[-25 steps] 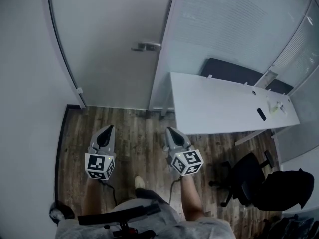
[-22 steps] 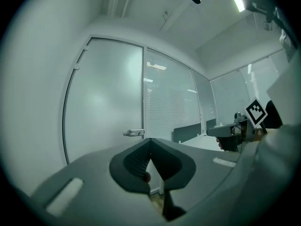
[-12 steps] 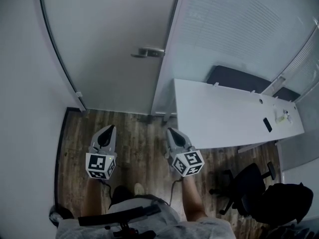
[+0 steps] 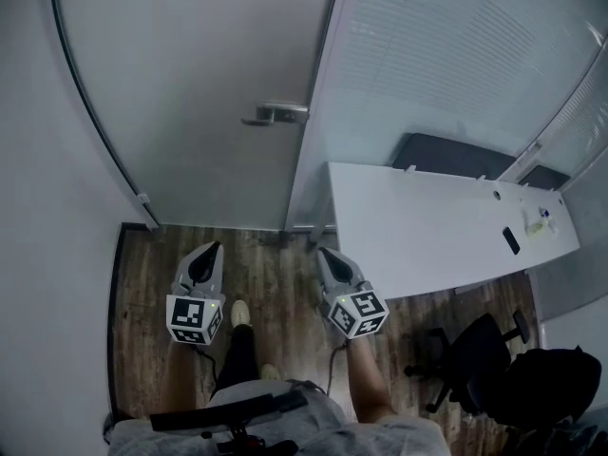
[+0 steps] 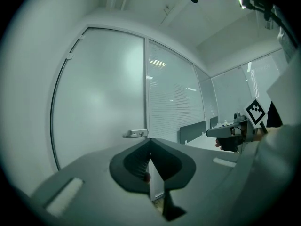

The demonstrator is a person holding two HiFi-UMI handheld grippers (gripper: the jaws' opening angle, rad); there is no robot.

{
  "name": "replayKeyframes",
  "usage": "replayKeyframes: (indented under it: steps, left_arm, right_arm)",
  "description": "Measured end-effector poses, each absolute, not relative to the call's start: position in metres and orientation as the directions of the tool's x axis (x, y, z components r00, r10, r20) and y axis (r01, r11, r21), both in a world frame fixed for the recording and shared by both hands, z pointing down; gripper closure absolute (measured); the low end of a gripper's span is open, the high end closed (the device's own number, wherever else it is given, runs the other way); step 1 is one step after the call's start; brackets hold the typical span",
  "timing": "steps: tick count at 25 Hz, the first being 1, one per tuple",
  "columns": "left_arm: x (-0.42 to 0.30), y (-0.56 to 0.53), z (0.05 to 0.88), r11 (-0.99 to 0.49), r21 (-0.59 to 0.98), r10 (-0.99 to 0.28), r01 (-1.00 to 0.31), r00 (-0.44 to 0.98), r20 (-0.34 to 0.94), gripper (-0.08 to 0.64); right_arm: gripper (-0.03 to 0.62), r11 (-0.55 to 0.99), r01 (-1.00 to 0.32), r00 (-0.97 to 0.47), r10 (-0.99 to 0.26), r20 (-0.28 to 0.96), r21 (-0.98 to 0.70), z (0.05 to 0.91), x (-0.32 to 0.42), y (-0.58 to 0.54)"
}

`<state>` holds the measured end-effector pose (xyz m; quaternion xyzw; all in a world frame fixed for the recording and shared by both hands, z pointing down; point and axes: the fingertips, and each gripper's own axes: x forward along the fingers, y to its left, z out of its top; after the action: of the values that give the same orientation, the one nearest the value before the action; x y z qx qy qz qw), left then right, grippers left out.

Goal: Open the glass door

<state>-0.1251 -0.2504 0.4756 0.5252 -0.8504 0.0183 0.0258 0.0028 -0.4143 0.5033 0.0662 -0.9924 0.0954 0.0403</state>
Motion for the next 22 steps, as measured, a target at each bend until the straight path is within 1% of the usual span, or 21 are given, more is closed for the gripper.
replayKeyframes:
  steps: [6,13,22]
  left_arm:
    - [-0.168,-0.283,0.482,0.403,-0.008,-0.912,-0.915,-0.402,0.084,0.557]
    - [-0.217,-0.322,0.487,0.348,-0.061,-0.930,-0.935,-0.353,0.107,0.557]
    - [-0.272,-0.374,0.491,0.264,-0.086,-0.951,-0.961,-0.274,0.141,0.557]
  right_arm:
    - [0.592,0.967,-0.177,-0.982,-0.160,0.103,-0.185,0.507,-0.034,-0.436]
    - [0.591,0.960,-0.207,-0.974,-0.184,0.130,-0.191,0.510,-0.078,-0.456]
    - [0.592,0.946,-0.256,-0.963,-0.231,0.140,-0.199,0.513,-0.120,-0.487]
